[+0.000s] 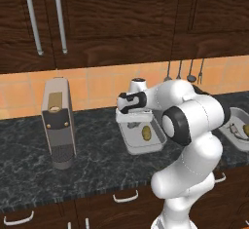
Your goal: Place one potato and one fish in each tupperware on the nearby counter, to pack two identical lunches.
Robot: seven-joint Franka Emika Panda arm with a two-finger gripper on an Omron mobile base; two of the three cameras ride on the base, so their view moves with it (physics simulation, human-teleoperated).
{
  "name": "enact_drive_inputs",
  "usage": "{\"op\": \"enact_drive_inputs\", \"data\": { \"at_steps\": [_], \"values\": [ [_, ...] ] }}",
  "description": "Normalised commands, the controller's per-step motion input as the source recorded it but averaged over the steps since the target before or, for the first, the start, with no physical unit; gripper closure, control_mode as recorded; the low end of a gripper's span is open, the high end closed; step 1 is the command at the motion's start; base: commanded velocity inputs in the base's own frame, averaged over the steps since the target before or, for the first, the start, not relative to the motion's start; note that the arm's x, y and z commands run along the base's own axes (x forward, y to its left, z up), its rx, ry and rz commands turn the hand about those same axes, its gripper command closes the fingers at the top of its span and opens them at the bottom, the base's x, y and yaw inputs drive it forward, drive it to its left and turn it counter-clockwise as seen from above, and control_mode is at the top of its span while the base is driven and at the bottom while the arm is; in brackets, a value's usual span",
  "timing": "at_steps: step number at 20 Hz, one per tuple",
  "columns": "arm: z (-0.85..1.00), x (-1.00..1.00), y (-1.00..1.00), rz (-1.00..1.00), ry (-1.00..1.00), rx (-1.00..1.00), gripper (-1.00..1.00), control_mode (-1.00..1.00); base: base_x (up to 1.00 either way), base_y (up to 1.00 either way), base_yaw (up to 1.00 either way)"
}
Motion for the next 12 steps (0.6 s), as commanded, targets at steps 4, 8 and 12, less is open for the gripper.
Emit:
{"op": "enact_drive_inputs", "data": {
  "at_steps": [4, 8, 12],
  "values": [
    [-0.43, 0.16, -0.05, 0.0, -0.15, 0.0, 1.0, -1.0, 0.0, 0.0, 0.0],
    [0.0, -0.01, -0.34, 0.0, -0.1, 0.0, 1.0, -1.0, 0.0, 0.0, 0.0],
    [-0.24, 0.02, -0.12, 0.02, 0.0, 0.0, 1.0, -1.0, 0.0, 0.0, 0.0]
  ]
}}
